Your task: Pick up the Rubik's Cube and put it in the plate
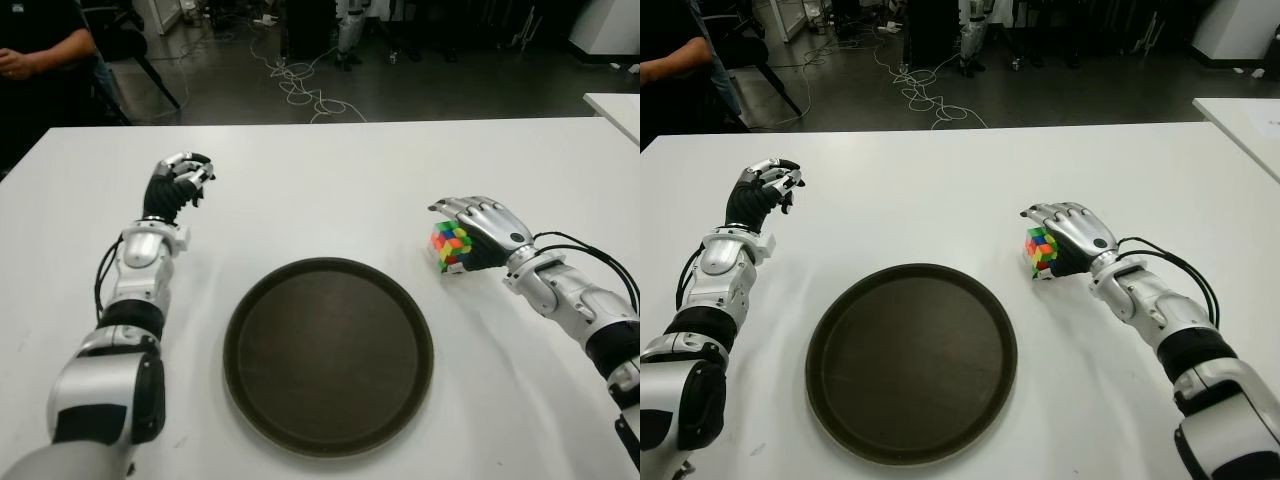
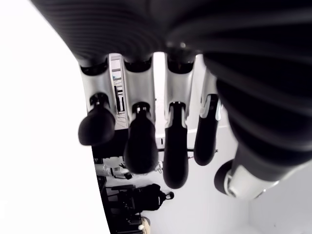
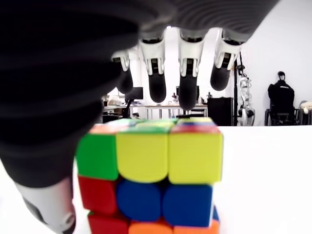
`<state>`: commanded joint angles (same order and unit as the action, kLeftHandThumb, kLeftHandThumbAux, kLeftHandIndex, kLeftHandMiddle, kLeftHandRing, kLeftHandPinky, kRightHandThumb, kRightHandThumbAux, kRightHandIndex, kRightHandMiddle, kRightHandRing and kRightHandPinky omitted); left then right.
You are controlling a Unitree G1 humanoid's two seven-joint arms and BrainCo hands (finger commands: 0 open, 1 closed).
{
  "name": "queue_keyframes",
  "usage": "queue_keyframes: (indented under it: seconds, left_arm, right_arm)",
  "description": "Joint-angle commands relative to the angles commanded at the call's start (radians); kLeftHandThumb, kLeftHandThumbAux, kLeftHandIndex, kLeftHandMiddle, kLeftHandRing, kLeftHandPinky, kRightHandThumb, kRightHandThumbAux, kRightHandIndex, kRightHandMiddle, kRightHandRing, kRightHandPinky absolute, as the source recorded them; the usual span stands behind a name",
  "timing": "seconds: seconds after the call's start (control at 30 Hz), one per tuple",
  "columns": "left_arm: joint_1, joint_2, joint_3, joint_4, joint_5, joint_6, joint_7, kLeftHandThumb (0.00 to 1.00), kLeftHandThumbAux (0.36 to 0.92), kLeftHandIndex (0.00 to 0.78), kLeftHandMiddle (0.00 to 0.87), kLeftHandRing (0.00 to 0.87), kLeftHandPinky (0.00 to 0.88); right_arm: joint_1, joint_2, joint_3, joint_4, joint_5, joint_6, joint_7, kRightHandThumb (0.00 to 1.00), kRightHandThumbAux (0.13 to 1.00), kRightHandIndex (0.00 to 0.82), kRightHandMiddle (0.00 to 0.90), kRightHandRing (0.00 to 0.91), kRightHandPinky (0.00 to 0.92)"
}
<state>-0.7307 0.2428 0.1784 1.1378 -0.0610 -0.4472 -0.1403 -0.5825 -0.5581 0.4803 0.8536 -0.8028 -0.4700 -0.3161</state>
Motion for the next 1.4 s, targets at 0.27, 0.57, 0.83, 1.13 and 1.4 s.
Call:
queue_keyframes:
  seconds: [0.27, 0.57, 0.83, 1.13, 1.4]
  left_arm:
    - [-0.001, 0.0, 0.002, -0.001, -0.003, -0.001, -0.008, 0.837, 0.667, 0.411, 0.554, 0.706, 0.762]
    - [0.003, 0.002, 0.001, -0.003, -0.001, -0.009, -0.006, 0.838, 0.666, 0.414, 0.558, 0.714, 0.765]
    - [0.004, -0.001, 0.007, -0.008, -0.008, -0.005, -0.007, 0.837, 0.667, 0.412, 0.556, 0.708, 0.761]
    - [0.006, 0.001, 0.007, -0.015, -0.008, 0.005, -0.002, 0.837, 0.668, 0.41, 0.557, 0.708, 0.76]
    - [0.01, 0.005, 0.006, -0.021, -0.007, 0.005, -0.005, 0.836, 0.668, 0.409, 0.551, 0.702, 0.755]
  right_arm:
    - [0.005, 0.005, -0.014, 0.001, 0.02, 0.001, 0.042, 0.0, 0.75, 0.154, 0.201, 0.212, 0.203]
    - [0.016, 0.004, -0.022, -0.023, 0.044, 0.022, 0.115, 0.0, 0.737, 0.169, 0.248, 0.274, 0.276]
    - [0.021, 0.006, -0.025, -0.036, 0.066, 0.06, 0.189, 0.0, 0.738, 0.18, 0.249, 0.282, 0.316]
    - [0.012, 0.013, -0.025, -0.014, 0.088, 0.089, 0.26, 0.0, 0.742, 0.213, 0.273, 0.313, 0.355]
    - [0.002, 0.007, -0.026, 0.003, 0.11, 0.068, 0.291, 0.0, 0.781, 0.332, 0.391, 0.442, 0.468]
